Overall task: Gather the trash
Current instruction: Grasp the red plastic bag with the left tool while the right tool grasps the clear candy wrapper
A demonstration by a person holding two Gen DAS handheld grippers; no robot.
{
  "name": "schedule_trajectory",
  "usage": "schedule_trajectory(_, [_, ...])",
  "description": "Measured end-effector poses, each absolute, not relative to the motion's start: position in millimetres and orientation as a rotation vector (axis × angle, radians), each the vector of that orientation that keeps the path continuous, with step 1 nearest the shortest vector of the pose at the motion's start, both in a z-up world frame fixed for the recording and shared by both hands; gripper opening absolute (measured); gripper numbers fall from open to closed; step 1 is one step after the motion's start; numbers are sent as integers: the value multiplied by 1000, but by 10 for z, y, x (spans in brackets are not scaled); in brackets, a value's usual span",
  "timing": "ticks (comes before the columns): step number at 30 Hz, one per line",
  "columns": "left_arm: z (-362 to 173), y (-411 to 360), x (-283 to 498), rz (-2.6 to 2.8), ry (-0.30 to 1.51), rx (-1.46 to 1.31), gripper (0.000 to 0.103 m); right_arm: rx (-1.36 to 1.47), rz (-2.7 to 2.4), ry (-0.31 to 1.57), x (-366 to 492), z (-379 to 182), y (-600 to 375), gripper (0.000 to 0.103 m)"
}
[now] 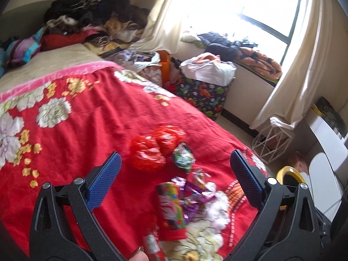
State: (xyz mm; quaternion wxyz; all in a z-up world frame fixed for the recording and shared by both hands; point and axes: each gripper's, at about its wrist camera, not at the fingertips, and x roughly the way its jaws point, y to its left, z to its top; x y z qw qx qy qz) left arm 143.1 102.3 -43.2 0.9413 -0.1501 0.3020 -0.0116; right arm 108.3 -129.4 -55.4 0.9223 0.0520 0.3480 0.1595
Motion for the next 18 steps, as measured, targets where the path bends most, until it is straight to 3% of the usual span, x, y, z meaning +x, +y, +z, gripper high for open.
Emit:
schedule_trajectory(4, [-525,1178,1528,-1,648,-322,83,105,357,736,1190,-628,-1126,84])
schedule_trajectory(10, [-724,1286,1719,-4,724,-350,69,102,404,790,1426,-807,-865,72])
schedule_trajectory(14, [-864,1303,1864,-23,786,-360,68,120,413,844,1613,-935,-749,62])
schedule_trajectory(18, [-981,1308,1968,-33,830,-377,67,113,416,869,1732,-1034,-647,60])
